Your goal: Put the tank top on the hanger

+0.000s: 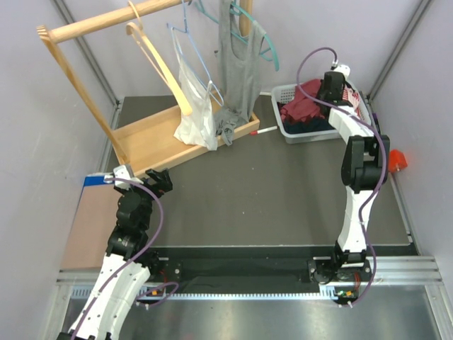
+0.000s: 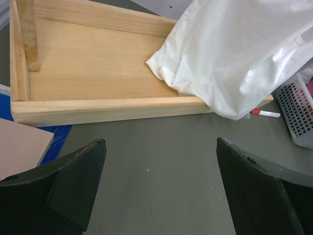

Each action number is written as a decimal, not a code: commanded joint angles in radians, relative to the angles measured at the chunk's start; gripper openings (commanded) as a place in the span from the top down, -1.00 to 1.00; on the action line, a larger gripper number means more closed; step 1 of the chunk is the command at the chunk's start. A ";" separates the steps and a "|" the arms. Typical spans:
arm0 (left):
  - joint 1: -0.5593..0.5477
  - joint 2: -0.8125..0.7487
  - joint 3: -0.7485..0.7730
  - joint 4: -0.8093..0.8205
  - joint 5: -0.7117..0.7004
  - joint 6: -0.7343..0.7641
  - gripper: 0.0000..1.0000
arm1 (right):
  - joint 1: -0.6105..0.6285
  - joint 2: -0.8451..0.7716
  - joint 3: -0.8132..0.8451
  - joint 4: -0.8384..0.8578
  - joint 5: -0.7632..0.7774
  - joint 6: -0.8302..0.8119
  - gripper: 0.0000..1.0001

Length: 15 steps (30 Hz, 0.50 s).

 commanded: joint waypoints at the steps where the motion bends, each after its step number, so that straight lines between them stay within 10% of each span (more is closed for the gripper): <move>1: -0.004 -0.001 -0.006 0.067 0.010 0.003 -0.98 | -0.007 -0.151 0.043 0.027 -0.084 0.023 1.00; 15: -0.004 -0.027 -0.007 0.056 0.012 0.008 -0.98 | 0.029 -0.521 -0.058 0.083 -0.301 0.080 1.00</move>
